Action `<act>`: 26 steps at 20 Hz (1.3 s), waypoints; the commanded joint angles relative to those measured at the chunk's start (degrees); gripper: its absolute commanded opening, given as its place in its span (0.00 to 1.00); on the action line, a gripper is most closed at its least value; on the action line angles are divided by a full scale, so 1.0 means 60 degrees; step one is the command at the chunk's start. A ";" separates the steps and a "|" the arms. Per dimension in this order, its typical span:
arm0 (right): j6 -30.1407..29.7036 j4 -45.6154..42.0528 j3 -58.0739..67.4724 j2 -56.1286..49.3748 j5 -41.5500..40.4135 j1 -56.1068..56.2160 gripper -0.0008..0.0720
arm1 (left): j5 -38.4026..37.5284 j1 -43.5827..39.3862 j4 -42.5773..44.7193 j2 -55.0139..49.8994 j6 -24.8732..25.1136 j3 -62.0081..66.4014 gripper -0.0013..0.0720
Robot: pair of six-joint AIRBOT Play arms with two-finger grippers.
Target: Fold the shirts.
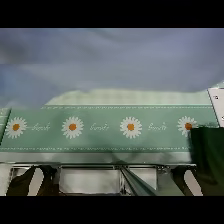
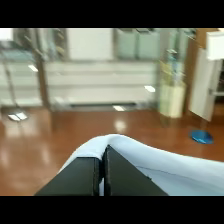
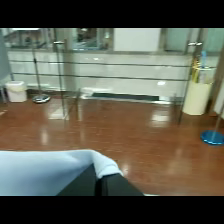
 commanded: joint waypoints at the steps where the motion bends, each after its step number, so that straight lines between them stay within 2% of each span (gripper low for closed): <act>1: 0.0528 -0.1282 0.0098 0.1005 0.1504 0.0015 0.04 | -0.0514 -0.0521 0.1341 0.1392 -0.0306 0.0113 0.05; 4: 0.0736 -0.1366 0.0095 0.1133 0.2182 0.0015 0.04 | -0.1027 -0.1818 0.1971 0.1672 -0.0470 -0.0124 0.05; 7: 0.0903 -0.1333 -0.0579 0.1075 0.2157 0.0015 0.04 | -0.1104 -0.2379 0.3016 0.1599 -0.1308 -0.1177 0.05; 10: 0.0758 -0.0652 -0.2135 0.0867 0.2146 0.0015 0.04 | -0.1115 -0.2368 0.2805 0.1213 -0.1636 -0.2867 0.05; 13: 0.0561 -0.0452 -0.4309 0.0342 0.1872 0.0015 0.04 | -0.1096 -0.2368 0.2266 0.0335 -0.1628 -0.4575 0.05; 15: 0.0066 0.0229 -0.5716 -0.0251 0.1202 0.0015 0.04 | -0.0790 -0.2371 0.1953 -0.0616 -0.1621 -0.5472 0.05; 18: -0.0674 0.1075 -0.6947 -0.1719 -0.0328 0.0018 0.04 | 0.0408 -0.2371 0.1450 -0.2623 -0.1337 -0.6040 0.05; 21: -0.1268 0.1967 -0.6972 -0.3898 -0.1861 0.0015 0.04 | 0.1603 -0.2375 -0.0324 -0.4918 -0.0415 -0.5858 0.05; 25: -0.1676 0.3147 -0.6131 -0.6779 -0.2721 0.0018 0.04 | 0.1876 -0.2488 -0.0943 -0.8116 -0.0459 -0.4328 0.05; 26: -0.1672 0.3246 -0.5708 -0.7457 -0.2809 0.0015 0.04 | 0.1876 -0.2524 -0.0943 -0.8863 -0.0736 -0.3810 0.05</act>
